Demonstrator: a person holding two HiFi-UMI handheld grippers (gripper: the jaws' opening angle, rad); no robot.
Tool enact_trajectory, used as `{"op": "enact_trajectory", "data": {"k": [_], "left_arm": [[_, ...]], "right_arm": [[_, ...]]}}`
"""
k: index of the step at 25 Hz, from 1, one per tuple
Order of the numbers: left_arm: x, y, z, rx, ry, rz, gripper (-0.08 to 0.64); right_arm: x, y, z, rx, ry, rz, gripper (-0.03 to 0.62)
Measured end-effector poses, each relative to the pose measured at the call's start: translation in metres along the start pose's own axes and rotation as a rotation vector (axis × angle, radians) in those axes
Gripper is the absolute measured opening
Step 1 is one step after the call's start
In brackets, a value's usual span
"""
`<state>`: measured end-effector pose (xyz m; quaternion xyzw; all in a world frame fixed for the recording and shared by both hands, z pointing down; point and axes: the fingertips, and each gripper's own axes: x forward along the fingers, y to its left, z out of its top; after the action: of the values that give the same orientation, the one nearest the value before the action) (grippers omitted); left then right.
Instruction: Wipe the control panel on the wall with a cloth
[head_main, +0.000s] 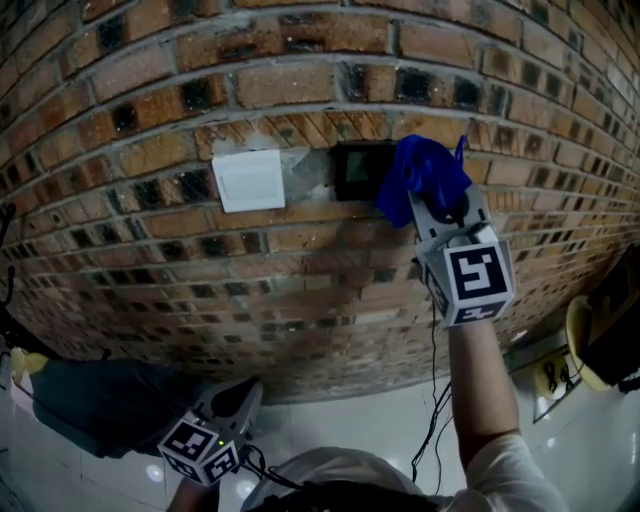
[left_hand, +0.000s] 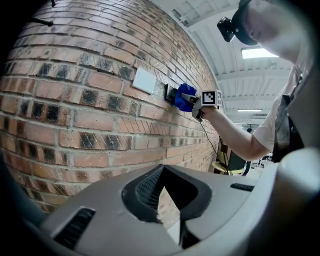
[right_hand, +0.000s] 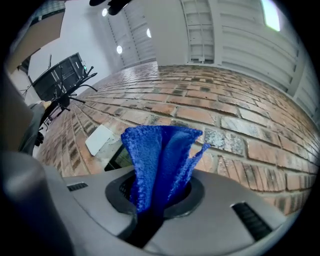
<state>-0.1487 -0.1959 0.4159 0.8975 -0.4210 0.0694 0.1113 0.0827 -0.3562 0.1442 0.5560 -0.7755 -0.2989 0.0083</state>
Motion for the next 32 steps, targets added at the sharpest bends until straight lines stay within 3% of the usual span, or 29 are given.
{"op": "enact_trajectory", "data": {"k": [7, 12, 18, 22, 27, 32], "left_arm": [[0.004, -0.006, 0.001, 0.001, 0.013, -0.003, 0.002], [0.000, -0.004, -0.001, -0.005, 0.011, 0.006, 0.002], [-0.002, -0.002, -0.005, -0.008, 0.005, 0.005, 0.002], [-0.008, -0.001, -0.004, -0.002, 0.001, 0.013, 0.002], [-0.013, 0.007, -0.007, -0.013, -0.004, 0.039, 0.002], [-0.009, 0.004, -0.010, -0.009, 0.021, 0.030, 0.003]], "right_arm": [[-0.006, -0.037, -0.030, 0.016, 0.056, -0.068, 0.091], [-0.015, -0.025, -0.004, 0.015, 0.002, -0.063, 0.089], [0.006, 0.061, 0.038, 0.041, -0.057, 0.117, 0.089], [0.031, 0.088, 0.038, 0.043, -0.052, 0.155, 0.089], [0.027, 0.076, 0.035, 0.038, -0.062, 0.126, 0.089], [0.009, 0.028, 0.018, 0.042, -0.027, 0.036, 0.089]]}}
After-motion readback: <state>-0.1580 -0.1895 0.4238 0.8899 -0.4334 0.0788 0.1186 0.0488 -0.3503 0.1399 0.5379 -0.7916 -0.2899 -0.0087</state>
